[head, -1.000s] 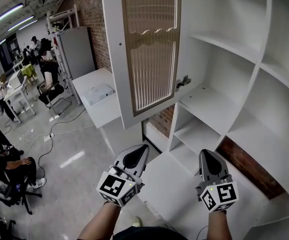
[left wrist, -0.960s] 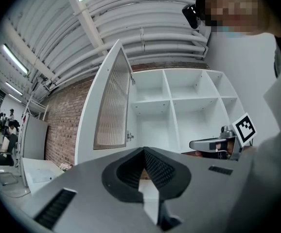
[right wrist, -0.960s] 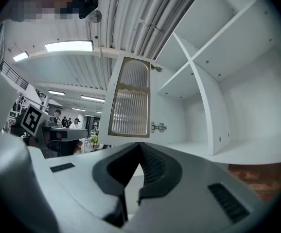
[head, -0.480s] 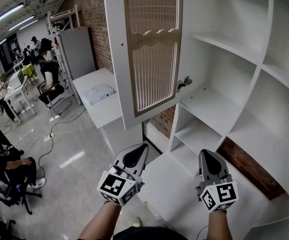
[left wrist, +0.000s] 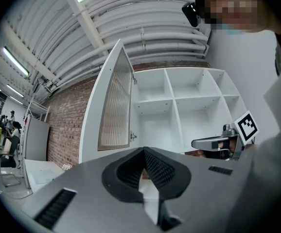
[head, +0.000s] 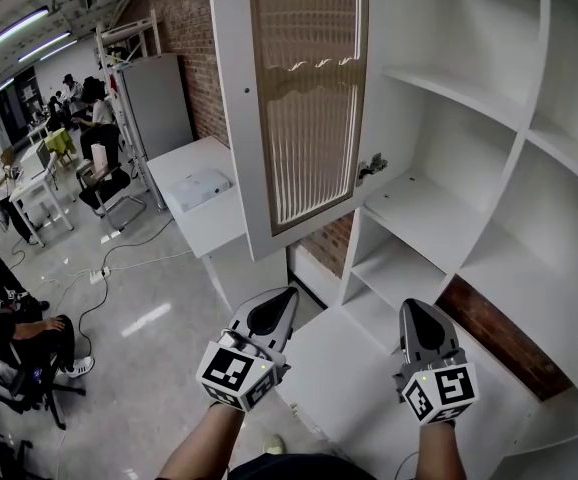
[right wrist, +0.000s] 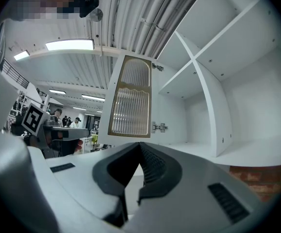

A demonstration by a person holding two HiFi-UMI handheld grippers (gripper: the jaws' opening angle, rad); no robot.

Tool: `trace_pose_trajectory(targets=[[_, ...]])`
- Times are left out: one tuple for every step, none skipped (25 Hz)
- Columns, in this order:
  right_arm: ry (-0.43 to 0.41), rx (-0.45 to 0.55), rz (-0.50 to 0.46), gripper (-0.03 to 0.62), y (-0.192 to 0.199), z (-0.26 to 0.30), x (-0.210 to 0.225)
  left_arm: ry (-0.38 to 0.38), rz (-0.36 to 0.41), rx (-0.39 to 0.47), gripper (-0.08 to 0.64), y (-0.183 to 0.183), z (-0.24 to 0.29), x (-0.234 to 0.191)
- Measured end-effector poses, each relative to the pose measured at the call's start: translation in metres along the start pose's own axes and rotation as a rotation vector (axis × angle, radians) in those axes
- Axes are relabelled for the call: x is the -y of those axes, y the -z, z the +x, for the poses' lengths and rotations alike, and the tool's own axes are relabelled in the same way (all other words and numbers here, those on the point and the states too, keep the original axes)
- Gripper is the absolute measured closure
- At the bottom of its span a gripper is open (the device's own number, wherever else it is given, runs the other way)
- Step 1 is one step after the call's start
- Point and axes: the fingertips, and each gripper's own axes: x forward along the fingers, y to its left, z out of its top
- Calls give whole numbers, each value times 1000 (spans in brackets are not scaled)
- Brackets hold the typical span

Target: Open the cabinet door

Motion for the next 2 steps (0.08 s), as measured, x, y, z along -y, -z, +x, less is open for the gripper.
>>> trace_pose_trajectory(targets=[[-1,1,-1,590,0,1,0,2,1,1,554,-1,1,0],[-1,2,-1,589,-1,1,0,4,2,2,554,-1,1,1]])
